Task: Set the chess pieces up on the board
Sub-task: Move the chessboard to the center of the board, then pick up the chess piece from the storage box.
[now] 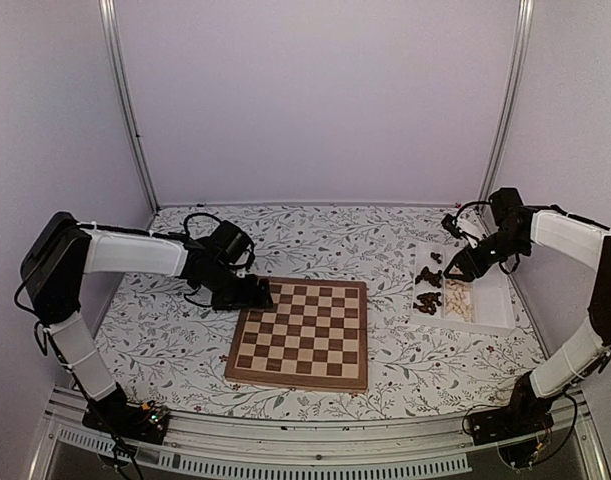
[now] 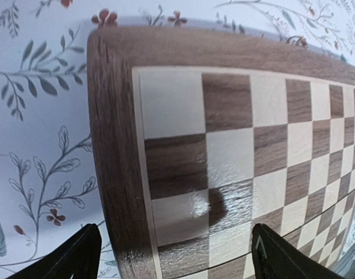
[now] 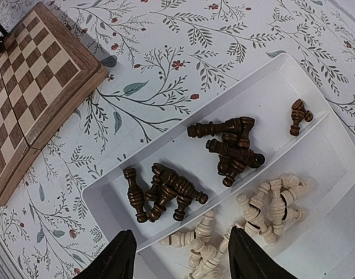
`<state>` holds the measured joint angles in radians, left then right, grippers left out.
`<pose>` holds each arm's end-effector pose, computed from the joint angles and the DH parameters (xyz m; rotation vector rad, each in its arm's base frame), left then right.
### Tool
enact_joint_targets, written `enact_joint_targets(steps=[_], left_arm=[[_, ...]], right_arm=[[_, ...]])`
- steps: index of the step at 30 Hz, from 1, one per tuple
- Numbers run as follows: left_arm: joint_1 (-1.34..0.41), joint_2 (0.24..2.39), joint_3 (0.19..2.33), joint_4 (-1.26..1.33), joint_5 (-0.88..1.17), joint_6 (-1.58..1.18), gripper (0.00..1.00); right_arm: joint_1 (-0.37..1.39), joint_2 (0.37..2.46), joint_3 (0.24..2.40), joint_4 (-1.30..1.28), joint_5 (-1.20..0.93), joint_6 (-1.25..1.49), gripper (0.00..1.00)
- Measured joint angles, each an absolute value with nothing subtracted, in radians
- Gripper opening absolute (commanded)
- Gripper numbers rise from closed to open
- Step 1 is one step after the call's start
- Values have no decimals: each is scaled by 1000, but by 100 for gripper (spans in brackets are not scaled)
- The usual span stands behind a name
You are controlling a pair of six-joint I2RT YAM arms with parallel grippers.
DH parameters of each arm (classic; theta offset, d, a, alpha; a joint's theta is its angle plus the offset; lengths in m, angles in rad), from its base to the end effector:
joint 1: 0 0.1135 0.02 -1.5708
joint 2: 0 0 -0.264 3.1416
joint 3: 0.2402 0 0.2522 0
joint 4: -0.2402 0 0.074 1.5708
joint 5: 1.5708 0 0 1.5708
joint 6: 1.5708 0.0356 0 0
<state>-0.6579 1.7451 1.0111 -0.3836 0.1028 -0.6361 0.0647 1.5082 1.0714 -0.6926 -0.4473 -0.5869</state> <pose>0.2634 -0.2082 0.1556 0.0637 2.7971 -0.5037 0.2945 0.0345 0.2318 -0.9484 2.3970 0.4166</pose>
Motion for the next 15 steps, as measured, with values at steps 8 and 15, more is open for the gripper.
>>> enact_joint_targets(steps=[8,15], left_arm=[[-659,1747,1293,-493,-45,-464,92],[-661,1812,1494,-485,-67,-356,89]], right_arm=[[64,1483,1071,-721,-385,-594,60],[54,1468,1072,-732,-347,-594,60]])
